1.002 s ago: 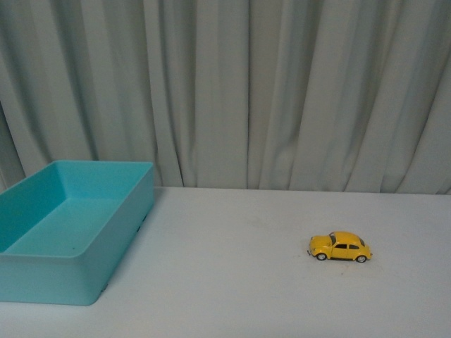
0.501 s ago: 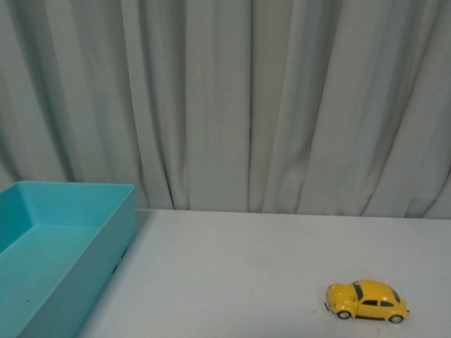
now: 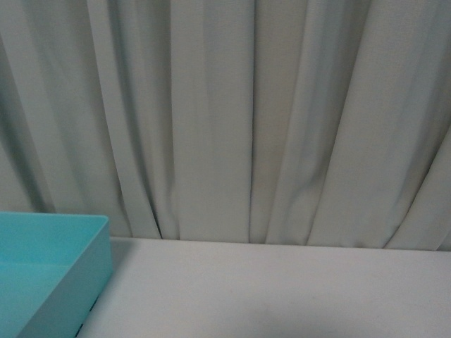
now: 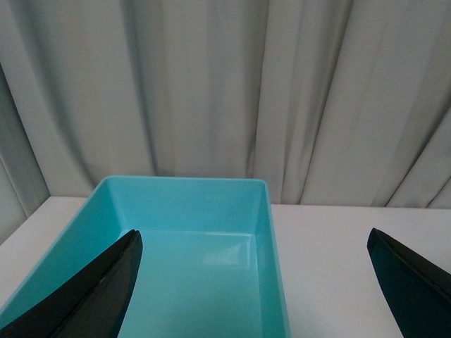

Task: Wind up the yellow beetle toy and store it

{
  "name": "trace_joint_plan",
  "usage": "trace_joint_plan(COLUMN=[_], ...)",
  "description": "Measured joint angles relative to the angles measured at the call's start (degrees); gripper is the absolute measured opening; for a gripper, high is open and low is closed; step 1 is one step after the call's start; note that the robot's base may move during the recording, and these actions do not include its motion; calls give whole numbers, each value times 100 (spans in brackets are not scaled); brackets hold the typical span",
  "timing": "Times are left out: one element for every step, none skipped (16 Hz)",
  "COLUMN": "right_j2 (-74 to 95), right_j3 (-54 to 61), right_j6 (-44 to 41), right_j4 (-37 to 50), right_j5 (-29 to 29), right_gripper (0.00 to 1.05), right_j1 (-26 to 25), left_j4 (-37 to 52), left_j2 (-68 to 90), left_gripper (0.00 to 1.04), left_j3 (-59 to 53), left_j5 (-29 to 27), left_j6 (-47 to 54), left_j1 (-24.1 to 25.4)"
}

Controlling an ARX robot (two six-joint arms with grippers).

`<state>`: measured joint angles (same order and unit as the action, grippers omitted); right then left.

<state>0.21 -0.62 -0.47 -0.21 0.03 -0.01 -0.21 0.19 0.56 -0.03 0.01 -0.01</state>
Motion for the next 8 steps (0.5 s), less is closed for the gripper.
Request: trace_joint_plan(right_j2=[0, 0, 0, 0, 0, 0, 0, 0], right_j3=[0, 0, 0, 0, 0, 0, 0, 0], right_j6=[0, 0, 0, 0, 0, 0, 0, 0], right_j4=[2, 0, 0, 0, 0, 0, 0, 0], right_j5=[0, -2, -2, -2, -2, -2, -2, -2], right_gripper=[98, 98, 98, 98, 98, 98, 98, 98], right_j1=[0, 0, 0, 0, 0, 0, 0, 0], left_j4=[0, -2, 0, 0, 0, 0, 0, 0], left_j2=[0, 0, 0, 0, 0, 0, 0, 0], left_gripper=[98, 98, 98, 98, 98, 98, 98, 98], left_j3=[0, 0, 0, 0, 0, 0, 0, 0], left_j5=[0, 2, 0, 2, 2, 0, 2, 0], left_j6=[0, 0, 0, 0, 0, 0, 0, 0], left_j1=[0, 0, 0, 0, 0, 0, 0, 0])
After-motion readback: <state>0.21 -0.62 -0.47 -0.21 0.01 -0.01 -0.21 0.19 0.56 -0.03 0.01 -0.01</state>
